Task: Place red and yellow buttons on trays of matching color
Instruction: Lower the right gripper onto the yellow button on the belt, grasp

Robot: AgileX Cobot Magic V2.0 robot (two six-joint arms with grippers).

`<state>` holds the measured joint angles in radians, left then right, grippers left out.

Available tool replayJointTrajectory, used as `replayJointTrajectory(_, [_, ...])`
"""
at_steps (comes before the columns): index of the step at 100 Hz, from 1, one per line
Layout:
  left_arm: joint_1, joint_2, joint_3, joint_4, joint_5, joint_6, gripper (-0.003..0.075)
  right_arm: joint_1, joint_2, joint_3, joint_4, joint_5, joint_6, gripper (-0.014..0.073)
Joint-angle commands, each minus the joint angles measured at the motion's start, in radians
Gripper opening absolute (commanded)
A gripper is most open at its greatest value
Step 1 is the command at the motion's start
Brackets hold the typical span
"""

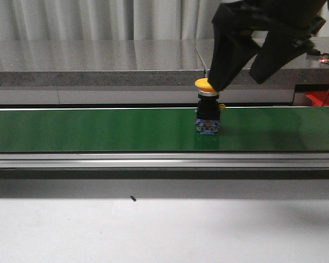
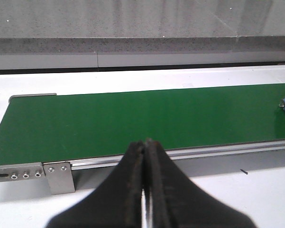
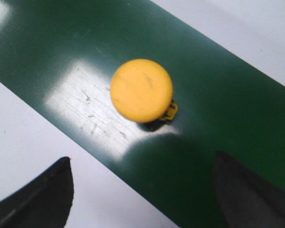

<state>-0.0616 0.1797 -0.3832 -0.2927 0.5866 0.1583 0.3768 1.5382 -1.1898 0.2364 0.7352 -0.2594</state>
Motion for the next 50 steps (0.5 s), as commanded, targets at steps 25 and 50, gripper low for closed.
replayJointTrajectory(25, [-0.007,0.011,-0.026,-0.020,-0.077,-0.003,-0.0020,0.005,0.086,-0.151,-0.020,-0.063,-0.007,0.0591])
replayJointTrajectory(50, [-0.007,0.011,-0.026,-0.020,-0.077,-0.003,-0.0020,0.005,0.174,-0.223,-0.070,0.032,-0.001,0.0443])
